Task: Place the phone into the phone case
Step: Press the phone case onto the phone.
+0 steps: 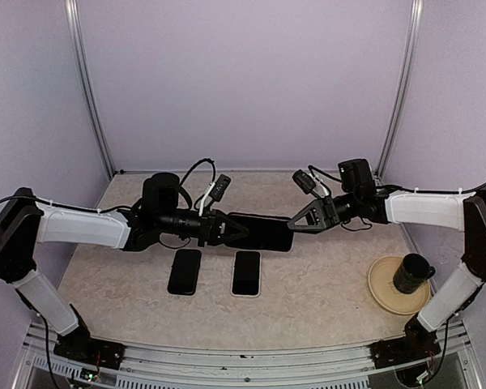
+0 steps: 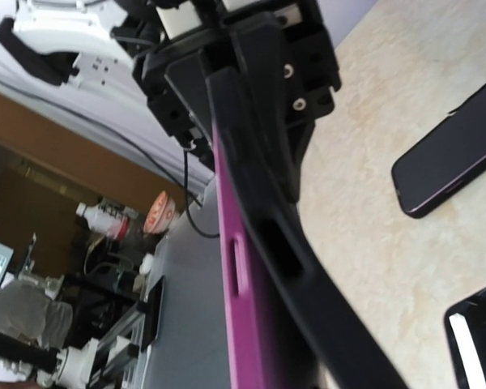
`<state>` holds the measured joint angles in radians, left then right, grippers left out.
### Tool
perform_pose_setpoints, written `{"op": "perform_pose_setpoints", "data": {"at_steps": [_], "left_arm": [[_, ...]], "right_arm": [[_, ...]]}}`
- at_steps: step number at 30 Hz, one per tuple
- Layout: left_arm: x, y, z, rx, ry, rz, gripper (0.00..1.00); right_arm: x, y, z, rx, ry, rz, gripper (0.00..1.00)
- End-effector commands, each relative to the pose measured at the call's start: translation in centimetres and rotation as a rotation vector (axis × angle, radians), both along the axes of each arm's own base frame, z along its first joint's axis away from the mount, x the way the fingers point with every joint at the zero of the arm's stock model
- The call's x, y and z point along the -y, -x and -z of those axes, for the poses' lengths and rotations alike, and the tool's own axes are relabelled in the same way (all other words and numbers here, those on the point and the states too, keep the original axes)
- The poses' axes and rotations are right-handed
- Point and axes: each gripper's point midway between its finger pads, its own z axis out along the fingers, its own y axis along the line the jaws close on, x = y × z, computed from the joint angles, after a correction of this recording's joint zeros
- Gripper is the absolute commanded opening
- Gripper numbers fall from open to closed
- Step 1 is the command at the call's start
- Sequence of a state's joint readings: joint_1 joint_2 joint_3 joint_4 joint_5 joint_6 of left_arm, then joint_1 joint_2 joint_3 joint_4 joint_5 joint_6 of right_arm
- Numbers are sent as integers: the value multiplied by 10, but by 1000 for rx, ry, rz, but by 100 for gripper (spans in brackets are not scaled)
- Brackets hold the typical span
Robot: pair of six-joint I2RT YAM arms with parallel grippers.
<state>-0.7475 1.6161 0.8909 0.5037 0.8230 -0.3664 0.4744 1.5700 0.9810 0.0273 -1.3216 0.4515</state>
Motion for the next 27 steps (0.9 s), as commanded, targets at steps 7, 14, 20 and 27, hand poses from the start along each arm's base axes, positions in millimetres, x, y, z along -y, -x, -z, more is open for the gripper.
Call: {"op": "perform_pose_setpoints", "data": {"at_steps": [7,14,20,27], "left_arm": [[2,14,-42,132,85,56,0],[-1,22,-46,100,125,100,0],[-9,17,-49,96,134,81,0],[-12,21,-54,90,146,103,0]], "right_arm": [[-9,16,-12,68,-34,-67,33],[-6,23,-17,92,-43,-86,22],[3,15,-30,166,-28,-10,32],[15,3,-28,149,-34,43,37]]}}
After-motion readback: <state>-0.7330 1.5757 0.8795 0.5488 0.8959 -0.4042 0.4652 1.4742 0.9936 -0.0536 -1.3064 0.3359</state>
